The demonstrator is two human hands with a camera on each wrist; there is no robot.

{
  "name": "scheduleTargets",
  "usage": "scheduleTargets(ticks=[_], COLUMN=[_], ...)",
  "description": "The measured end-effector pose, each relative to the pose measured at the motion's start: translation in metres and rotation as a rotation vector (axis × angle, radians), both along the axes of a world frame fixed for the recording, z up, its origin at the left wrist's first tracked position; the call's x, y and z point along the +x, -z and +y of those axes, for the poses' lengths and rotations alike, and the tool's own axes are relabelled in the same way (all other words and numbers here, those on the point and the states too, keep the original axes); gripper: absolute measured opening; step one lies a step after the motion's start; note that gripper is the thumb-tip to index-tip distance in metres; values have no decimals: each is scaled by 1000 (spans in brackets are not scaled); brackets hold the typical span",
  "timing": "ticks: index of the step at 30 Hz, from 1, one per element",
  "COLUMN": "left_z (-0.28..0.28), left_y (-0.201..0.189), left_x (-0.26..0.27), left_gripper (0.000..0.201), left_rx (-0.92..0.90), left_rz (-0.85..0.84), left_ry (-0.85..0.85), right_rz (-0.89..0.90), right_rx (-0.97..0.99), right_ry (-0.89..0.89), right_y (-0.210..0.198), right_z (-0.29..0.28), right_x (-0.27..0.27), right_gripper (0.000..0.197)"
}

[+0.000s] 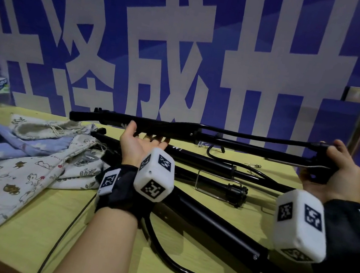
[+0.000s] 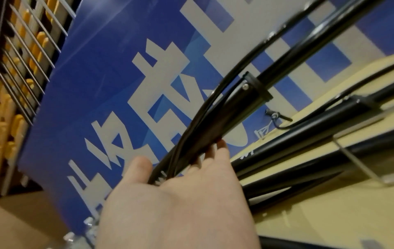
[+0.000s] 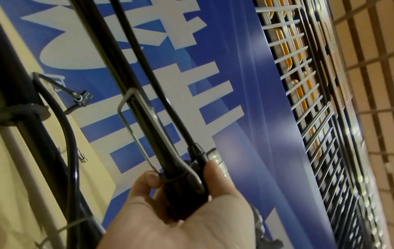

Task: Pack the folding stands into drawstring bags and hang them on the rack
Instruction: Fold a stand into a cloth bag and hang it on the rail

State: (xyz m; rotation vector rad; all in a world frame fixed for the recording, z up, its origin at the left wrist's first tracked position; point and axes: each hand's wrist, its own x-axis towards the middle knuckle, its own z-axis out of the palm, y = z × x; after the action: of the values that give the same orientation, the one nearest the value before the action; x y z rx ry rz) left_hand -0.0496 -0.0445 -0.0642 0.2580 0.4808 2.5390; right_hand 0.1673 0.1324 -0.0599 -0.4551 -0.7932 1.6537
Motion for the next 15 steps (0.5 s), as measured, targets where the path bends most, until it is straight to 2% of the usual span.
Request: scheduleTargets(ticks=[2,5,7,9,10,12,15], left_z=[1,2,4,6,7,5,-4], left_y=[-1,-6,-7,-8,-8,-7,0], left_x=[5,14,17,17,16,10,-5], left_gripper=[27,25,24,23,22,21,20], left_rx=[34,54,47,35,38,82,122], left_rz=[2,19,69,85,83,62,-1], left_ry=[22,-16,-36,-49,-62,-85,-161], right_rz=[23,-41,-48,-80,-109,-132,-113], right_rx=[-64,-66,-76,-116,-128,-165,-173], right_ry=[27,38,26,91,139,240,249], right_y=[2,7,9,9,10,12,10], right_z=[5,15,19,22,21,17,14], right_x=[-1,0,3,6,8,11,10], right_gripper=[18,14,16,30,35,32,27])
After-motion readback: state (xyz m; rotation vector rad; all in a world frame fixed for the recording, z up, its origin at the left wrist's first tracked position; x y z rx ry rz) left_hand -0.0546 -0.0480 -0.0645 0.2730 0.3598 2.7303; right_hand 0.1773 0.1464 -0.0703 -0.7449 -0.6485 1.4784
